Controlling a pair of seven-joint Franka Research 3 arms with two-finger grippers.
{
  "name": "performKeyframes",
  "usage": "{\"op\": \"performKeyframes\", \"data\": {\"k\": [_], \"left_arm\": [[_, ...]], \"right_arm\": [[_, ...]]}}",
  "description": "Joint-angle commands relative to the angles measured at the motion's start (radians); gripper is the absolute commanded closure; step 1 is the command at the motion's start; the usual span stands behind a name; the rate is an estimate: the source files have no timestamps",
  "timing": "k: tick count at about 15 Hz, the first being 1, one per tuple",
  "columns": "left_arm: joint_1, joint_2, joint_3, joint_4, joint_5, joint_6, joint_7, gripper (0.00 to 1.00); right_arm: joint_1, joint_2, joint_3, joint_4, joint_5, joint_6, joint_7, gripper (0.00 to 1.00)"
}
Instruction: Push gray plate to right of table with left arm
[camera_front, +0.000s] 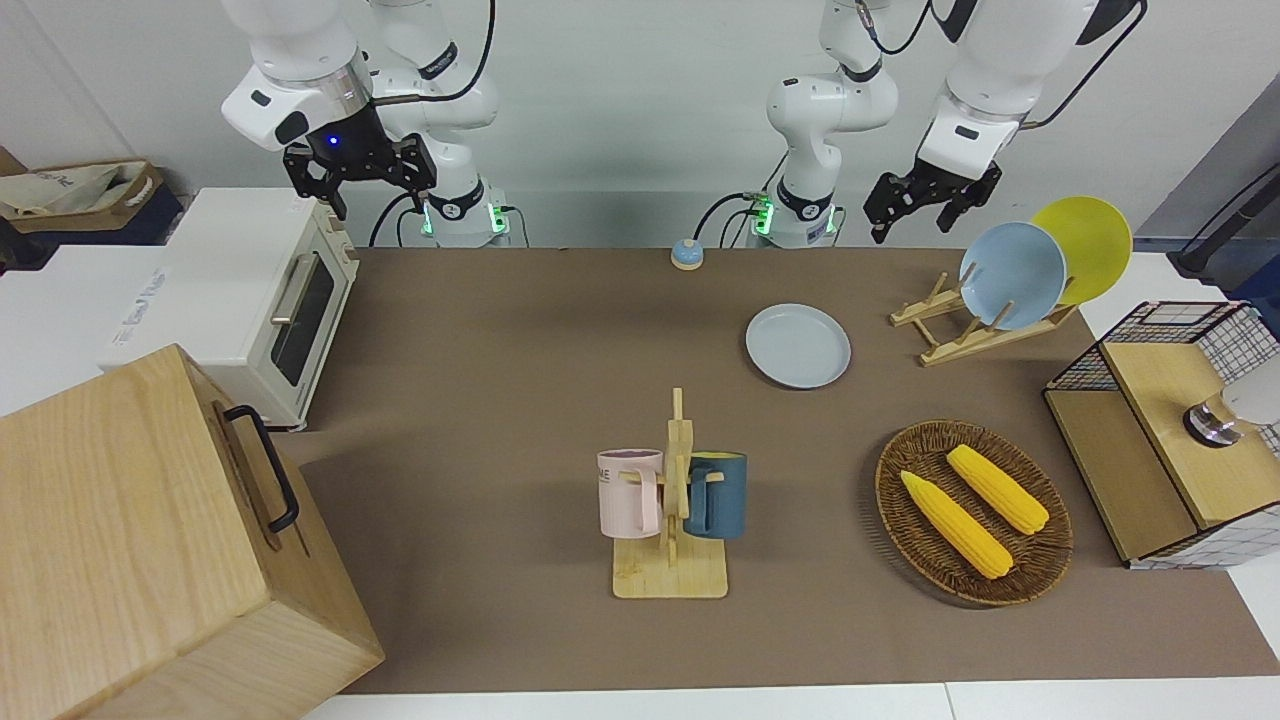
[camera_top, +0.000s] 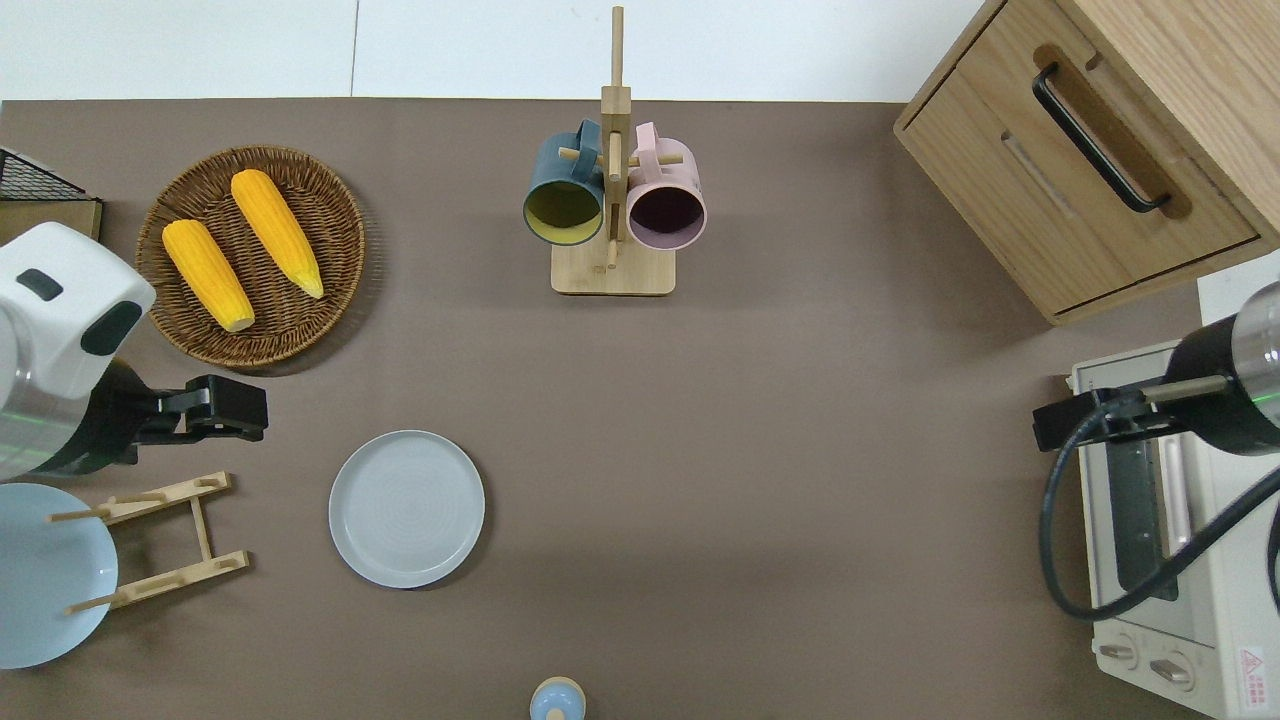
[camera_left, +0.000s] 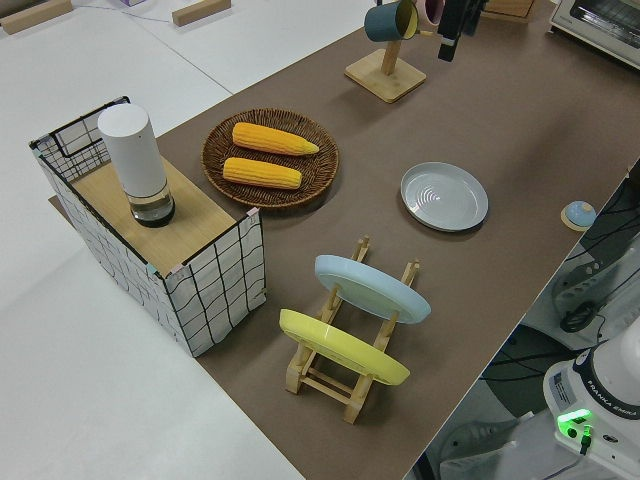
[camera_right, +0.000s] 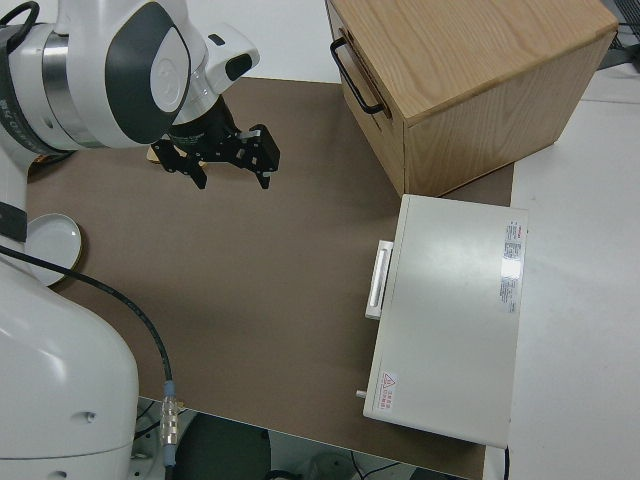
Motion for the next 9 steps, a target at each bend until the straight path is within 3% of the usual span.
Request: {"op": "performKeyframes", "data": {"k": [1,5,9], "left_arm": [[0.007,-0.136,0.027,-0.235,-0.015,0.144,0.056,0.01],[0.005,-0.251,0.035,-0.548,-0.015,0.406,0.061,0.0],[0.001,-0.274,0.035,-0.809,-0.02,0.685,0.06,0.0]], "right_arm": [[-0.02,-0.002,0.016,0.009,0.004,-0.016,0.012,0.017],[-0.019,-0.002,0.016,0.009,0.004,-0.016,0.013,0.017],[-0.019,-0.002,0.016,0.009,0.004,-0.016,0.012,0.017]]}}
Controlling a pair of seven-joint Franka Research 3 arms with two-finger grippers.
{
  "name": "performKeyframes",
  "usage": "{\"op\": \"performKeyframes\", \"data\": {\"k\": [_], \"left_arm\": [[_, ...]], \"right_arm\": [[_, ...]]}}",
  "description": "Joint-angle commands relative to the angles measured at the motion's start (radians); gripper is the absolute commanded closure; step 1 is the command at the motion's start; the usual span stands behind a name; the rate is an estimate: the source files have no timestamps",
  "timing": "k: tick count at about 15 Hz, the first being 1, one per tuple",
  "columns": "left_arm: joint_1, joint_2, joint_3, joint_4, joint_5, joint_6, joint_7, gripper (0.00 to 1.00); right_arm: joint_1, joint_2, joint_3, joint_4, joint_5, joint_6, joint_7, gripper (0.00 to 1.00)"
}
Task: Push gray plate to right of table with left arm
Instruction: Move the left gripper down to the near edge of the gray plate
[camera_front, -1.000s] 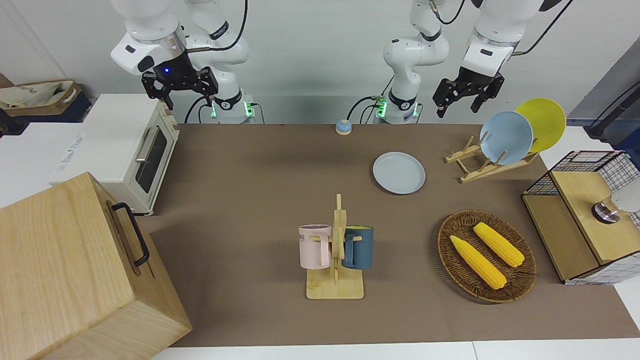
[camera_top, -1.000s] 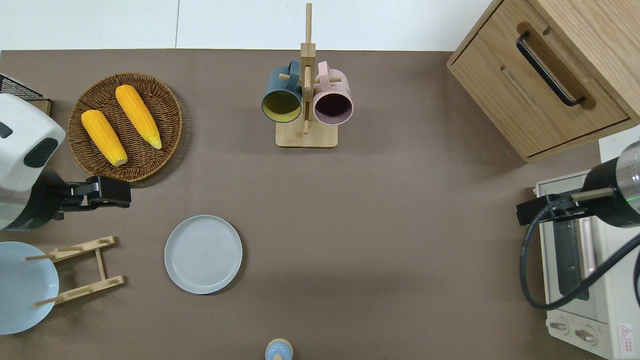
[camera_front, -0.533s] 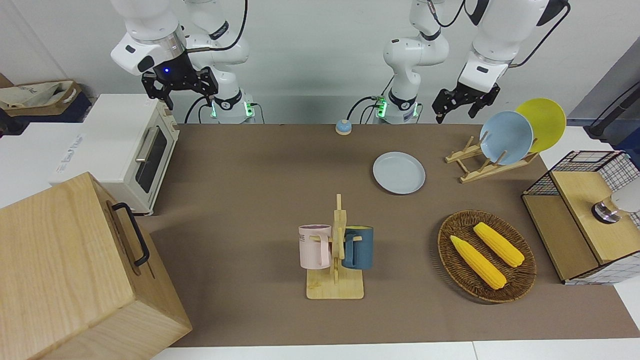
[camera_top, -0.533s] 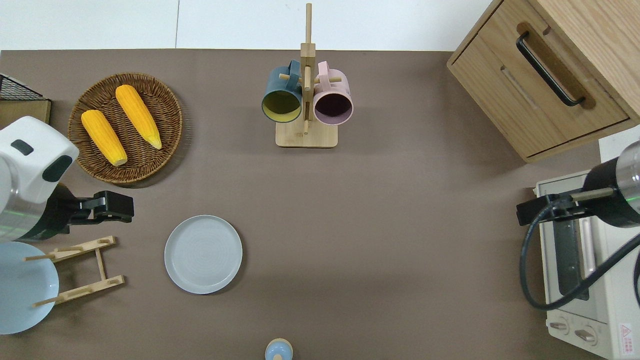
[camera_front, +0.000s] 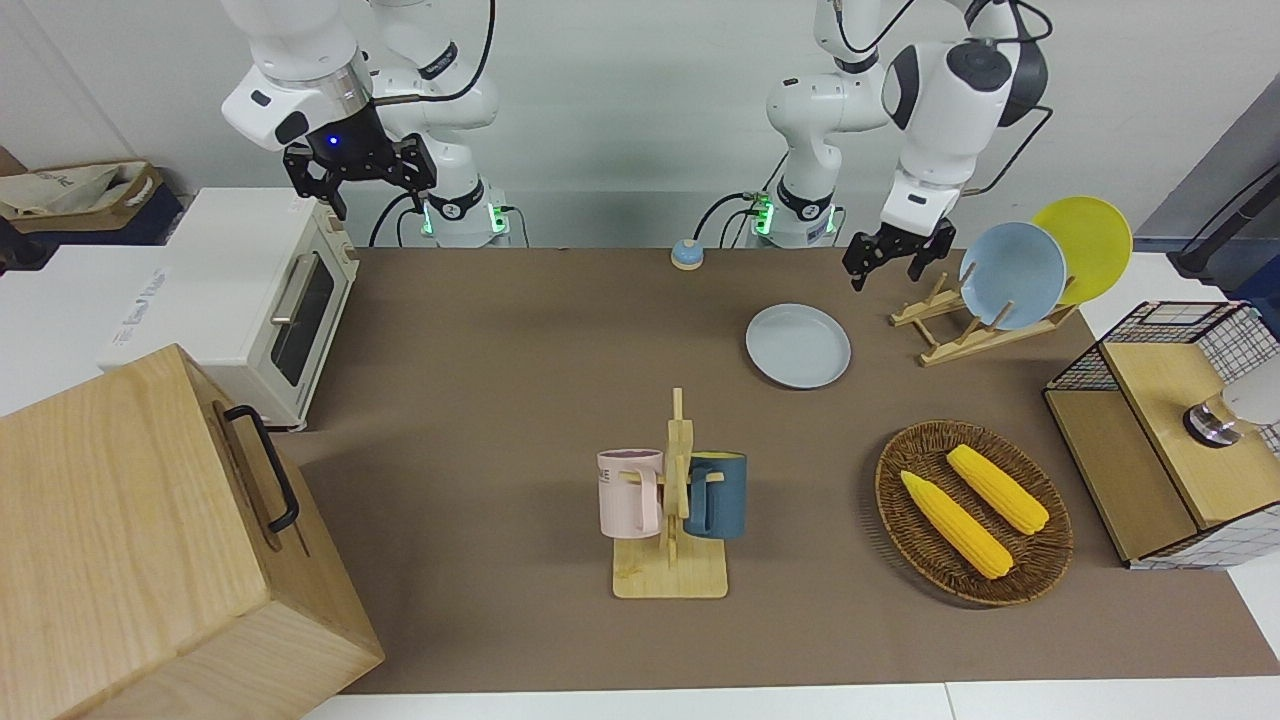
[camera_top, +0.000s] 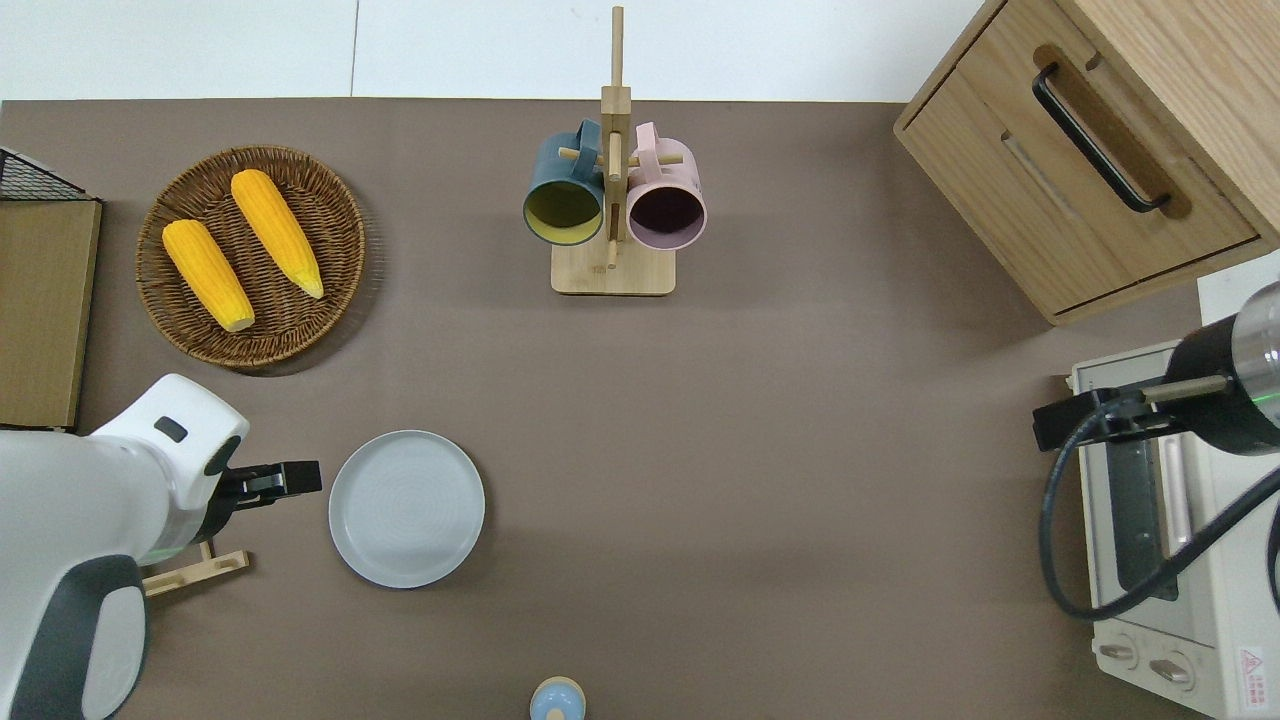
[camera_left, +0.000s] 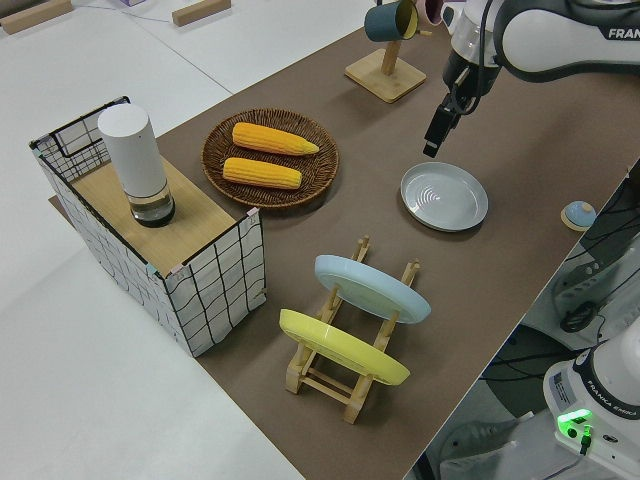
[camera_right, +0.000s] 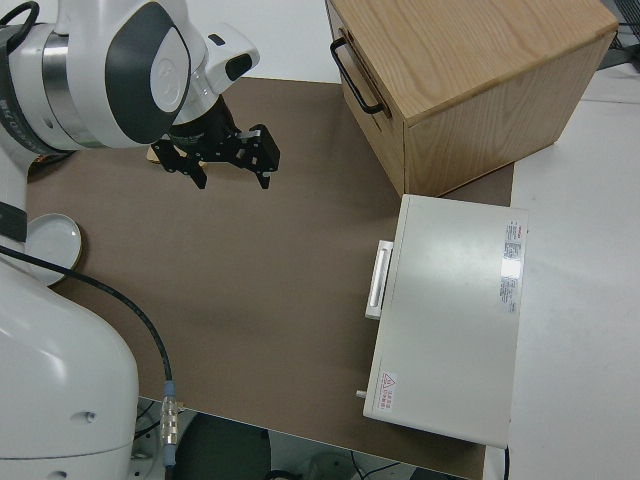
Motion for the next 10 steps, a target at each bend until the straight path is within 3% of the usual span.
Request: {"op": "performKeyframes", "data": {"k": [1,2,8,10], "left_arm": [[-0.004,-0.052,0.002,-0.247,-0.02,0.253,0.019,0.01],[-0.005,-0.049,0.001,-0.312,-0.02,0.337,0.019,0.01],[-0.005,0.091,0.001,-0.395,-0.021,0.584,0.016,0.01],[-0.005,0.12,-0.001,-0.412,-0.021,0.64,0.013,0.07]], "right_arm": [[-0.02,-0.002,0.016,0.009,0.004,-0.016,0.013,0.017],[-0.02,-0.002,0.016,0.009,0.004,-0.016,0.012,0.017],[-0.019,-0.002,0.016,0.009,0.004,-0.016,0.013,0.017],[-0.02,-0.002,0.016,0.009,0.004,-0.016,0.013,0.017]]}}
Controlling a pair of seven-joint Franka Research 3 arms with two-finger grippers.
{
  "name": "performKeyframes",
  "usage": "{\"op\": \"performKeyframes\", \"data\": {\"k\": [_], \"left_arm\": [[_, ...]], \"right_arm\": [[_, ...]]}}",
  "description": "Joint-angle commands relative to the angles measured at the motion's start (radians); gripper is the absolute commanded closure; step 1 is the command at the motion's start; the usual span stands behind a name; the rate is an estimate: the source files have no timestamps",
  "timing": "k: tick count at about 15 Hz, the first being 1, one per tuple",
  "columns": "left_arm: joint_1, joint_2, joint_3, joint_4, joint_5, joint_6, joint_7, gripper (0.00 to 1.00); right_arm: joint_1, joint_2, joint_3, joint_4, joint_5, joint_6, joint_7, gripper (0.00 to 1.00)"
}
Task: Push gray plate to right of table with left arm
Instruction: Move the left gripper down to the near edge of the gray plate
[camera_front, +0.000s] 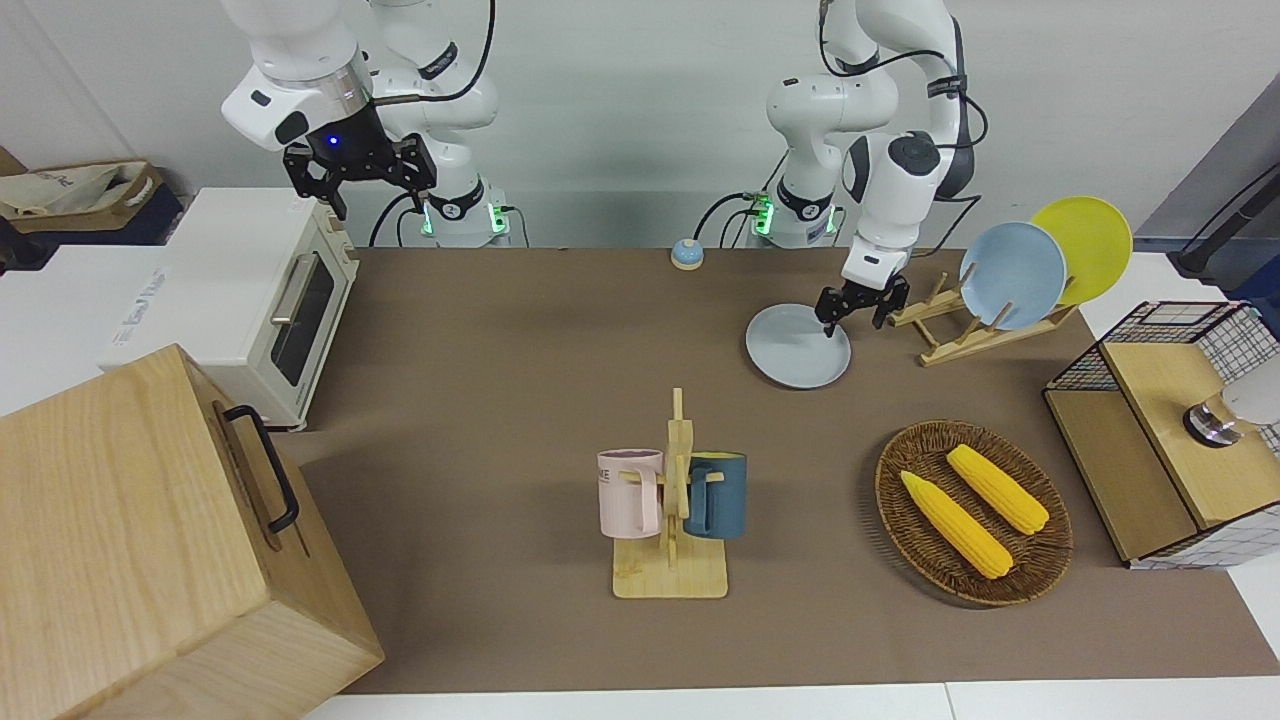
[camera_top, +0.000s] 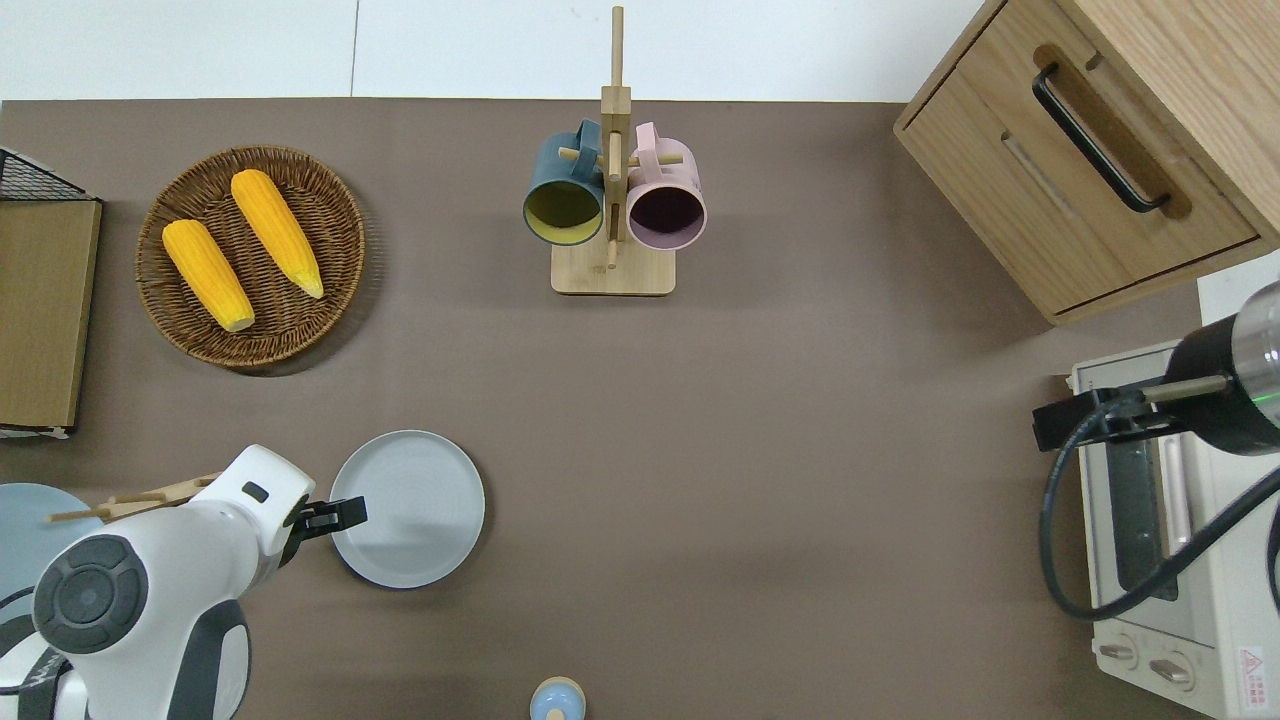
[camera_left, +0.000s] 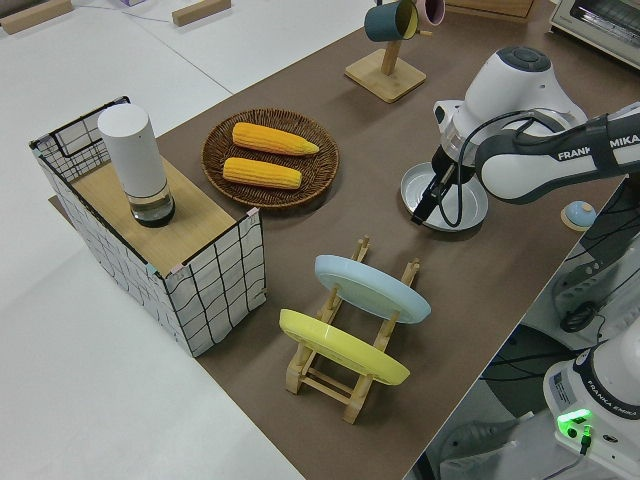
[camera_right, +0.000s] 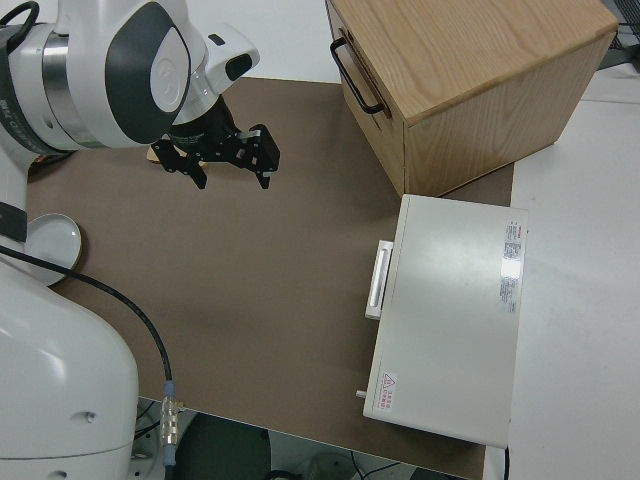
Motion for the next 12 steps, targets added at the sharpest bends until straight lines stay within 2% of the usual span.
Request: {"op": "performKeyframes", "data": {"k": [1,2,3,4,12], "left_arm": [[-0.005,0.057,0.002,-0.04,-0.017,0.116,0.013,0.19],[-0.005,0.064,0.002,-0.04,-0.017,0.118,0.013,0.52],[-0.005,0.069,0.002,-0.04,-0.017,0.118,0.013,0.81],[-0.005,0.069,0.002,-0.04,-0.017,0.118,0.013,1.0],[-0.003,0.068,0.002,-0.038,-0.016,0.116,0.014,1.0]], "right_arm": [[-0.02,-0.002,0.016,0.009,0.004,-0.016,0.013,0.017],[-0.019,-0.002,0.016,0.009,0.004,-0.016,0.013,0.017],[-0.019,-0.002,0.016,0.009,0.004,-0.016,0.012,0.017],[-0.019,-0.002,0.016,0.009,0.004,-0.016,0.012,0.017],[-0.019,-0.002,0.016,0.009,0.004,-0.016,0.012,0.017]]}}
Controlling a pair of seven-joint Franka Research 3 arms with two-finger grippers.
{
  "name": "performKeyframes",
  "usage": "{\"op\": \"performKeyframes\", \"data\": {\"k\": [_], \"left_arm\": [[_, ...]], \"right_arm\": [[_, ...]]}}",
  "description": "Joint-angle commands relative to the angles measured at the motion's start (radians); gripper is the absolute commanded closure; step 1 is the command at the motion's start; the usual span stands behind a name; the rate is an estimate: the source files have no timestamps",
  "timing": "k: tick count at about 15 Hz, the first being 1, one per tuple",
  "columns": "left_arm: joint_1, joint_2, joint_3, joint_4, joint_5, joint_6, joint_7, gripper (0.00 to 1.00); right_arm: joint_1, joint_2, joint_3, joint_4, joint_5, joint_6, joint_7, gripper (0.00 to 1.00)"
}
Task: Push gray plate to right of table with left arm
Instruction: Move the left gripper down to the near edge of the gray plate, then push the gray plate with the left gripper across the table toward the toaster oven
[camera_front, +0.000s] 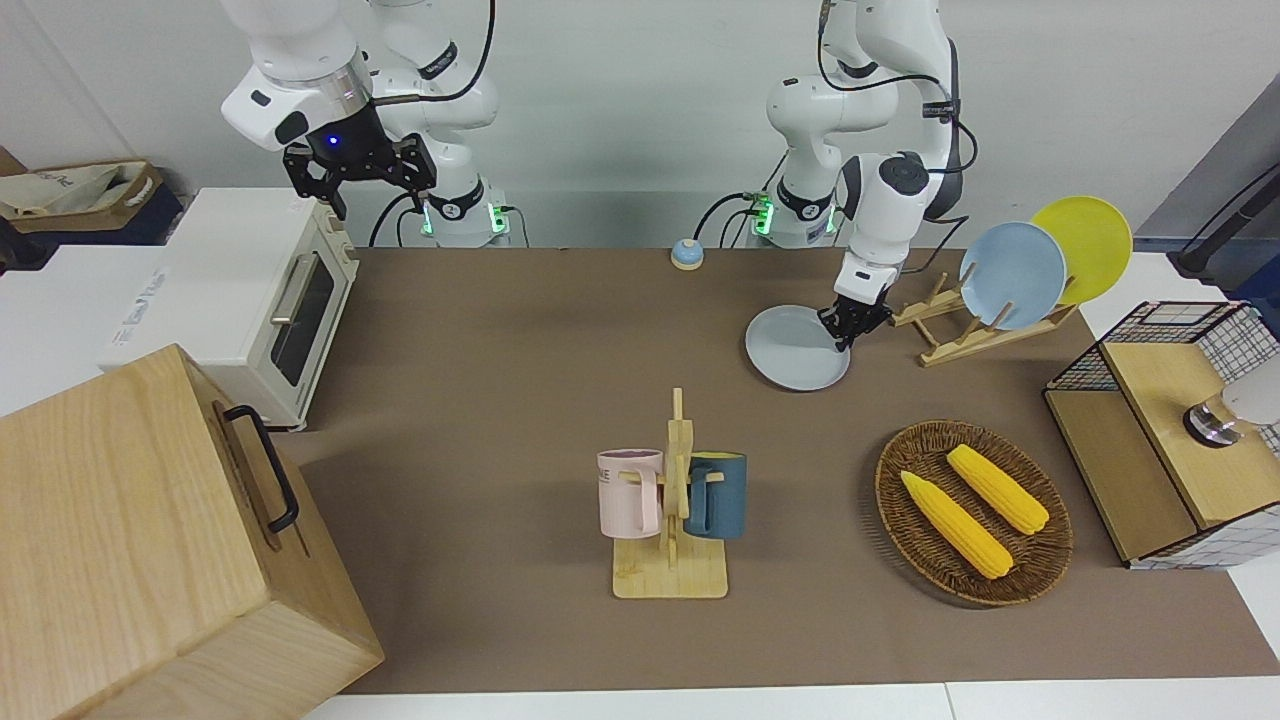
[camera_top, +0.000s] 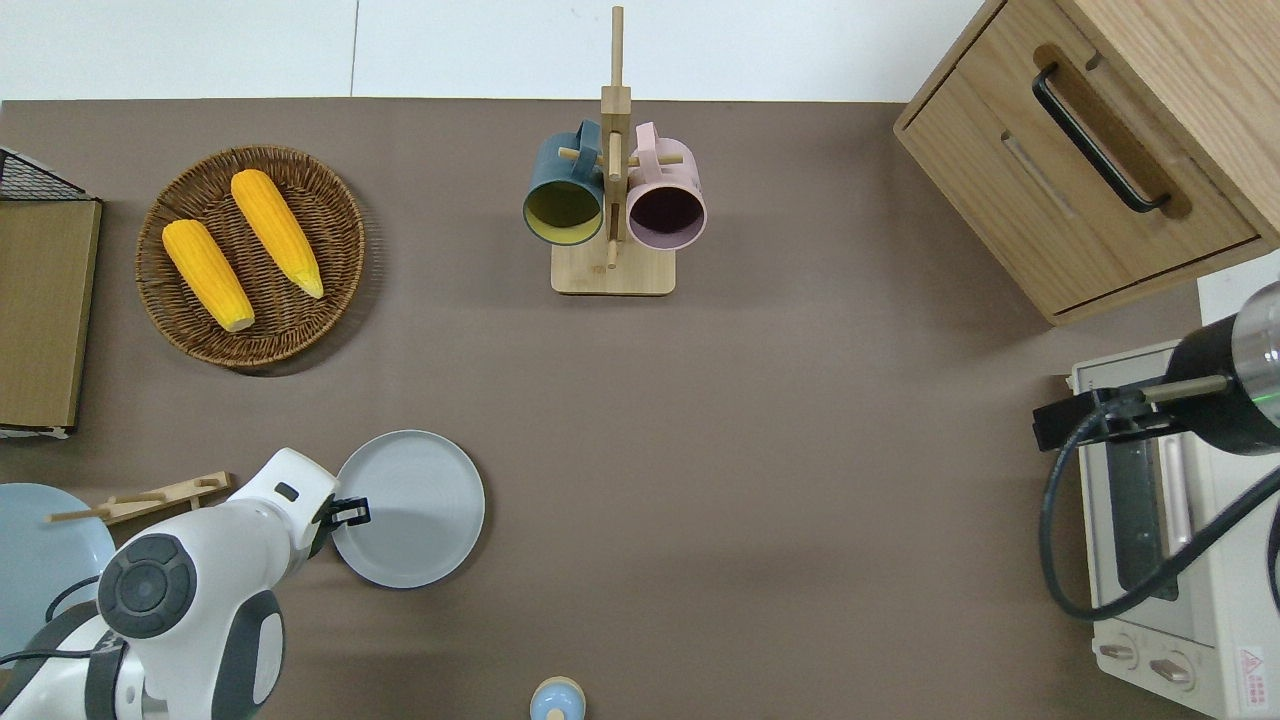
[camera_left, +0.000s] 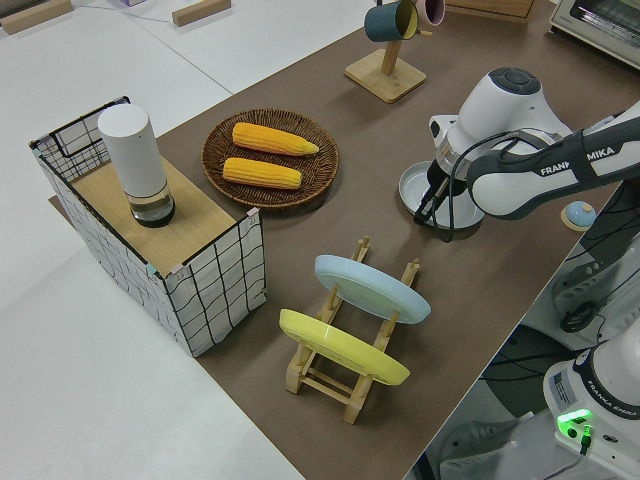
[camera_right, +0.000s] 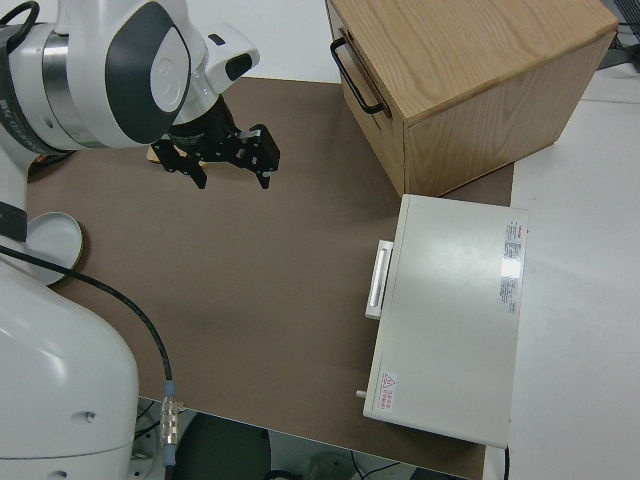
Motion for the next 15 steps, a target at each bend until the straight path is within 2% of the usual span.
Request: {"op": "performKeyframes", "data": {"k": [1,6,8,11,15], "left_arm": [[-0.003,0.003,0.004,-0.016,-0.015,0.024,0.013,1.0],[-0.005,0.004,-0.005,-0.013,-0.015,0.024,-0.01,1.0],[-0.018,0.009,-0.013,-0.011,-0.015,0.024,-0.063,1.0],[-0.13,0.044,-0.019,0.006,-0.015,0.041,-0.253,1.0],[-0.333,0.101,-0.024,0.035,-0.004,0.086,-0.575,1.0]], "right_arm": [[-0.019,-0.002,0.016,0.009,0.004,-0.016,0.013,0.017],[-0.019,-0.002,0.016,0.009,0.004,-0.016,0.012,0.017],[-0.019,-0.002,0.016,0.009,0.004,-0.016,0.013,0.017],[-0.02,-0.002,0.016,0.009,0.004,-0.016,0.012,0.017],[-0.019,-0.002,0.016,0.009,0.004,-0.016,0.013,0.017]]}}
